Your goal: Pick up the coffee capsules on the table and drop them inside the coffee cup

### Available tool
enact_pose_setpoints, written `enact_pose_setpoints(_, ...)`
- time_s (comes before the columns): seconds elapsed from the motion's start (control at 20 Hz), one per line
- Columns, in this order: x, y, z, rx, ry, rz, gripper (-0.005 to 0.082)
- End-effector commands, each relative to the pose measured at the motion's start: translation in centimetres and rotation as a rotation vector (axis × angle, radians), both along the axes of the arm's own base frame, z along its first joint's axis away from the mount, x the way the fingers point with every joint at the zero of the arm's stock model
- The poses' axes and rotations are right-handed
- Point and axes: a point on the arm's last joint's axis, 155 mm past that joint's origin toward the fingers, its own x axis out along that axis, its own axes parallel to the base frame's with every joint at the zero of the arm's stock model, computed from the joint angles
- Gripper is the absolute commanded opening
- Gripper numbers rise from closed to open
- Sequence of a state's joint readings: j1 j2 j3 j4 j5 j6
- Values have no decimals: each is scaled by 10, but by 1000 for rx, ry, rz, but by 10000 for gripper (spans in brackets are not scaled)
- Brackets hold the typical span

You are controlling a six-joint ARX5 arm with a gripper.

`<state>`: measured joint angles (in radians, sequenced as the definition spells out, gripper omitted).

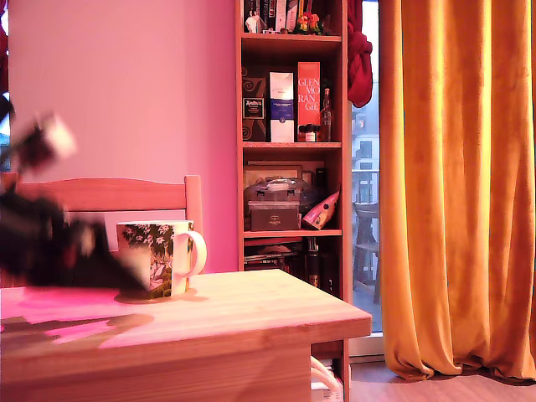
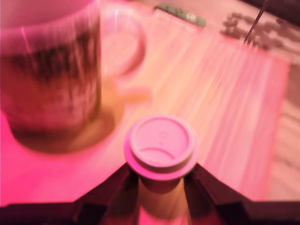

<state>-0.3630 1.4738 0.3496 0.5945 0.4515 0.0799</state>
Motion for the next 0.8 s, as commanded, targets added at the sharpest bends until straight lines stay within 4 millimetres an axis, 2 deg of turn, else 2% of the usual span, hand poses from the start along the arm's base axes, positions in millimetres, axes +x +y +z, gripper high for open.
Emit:
enact_pose_setpoints(0.0,1,0,25,-27,-56,0,142)
enact_pose_setpoints(0.3,4,8,77,-54,-198,43,142)
enact_pose_setpoints(0.45,14,14,90,-48,-241,84,142)
enact_pose_setpoints(0.75,42,10,117,-44,-301,111,142)
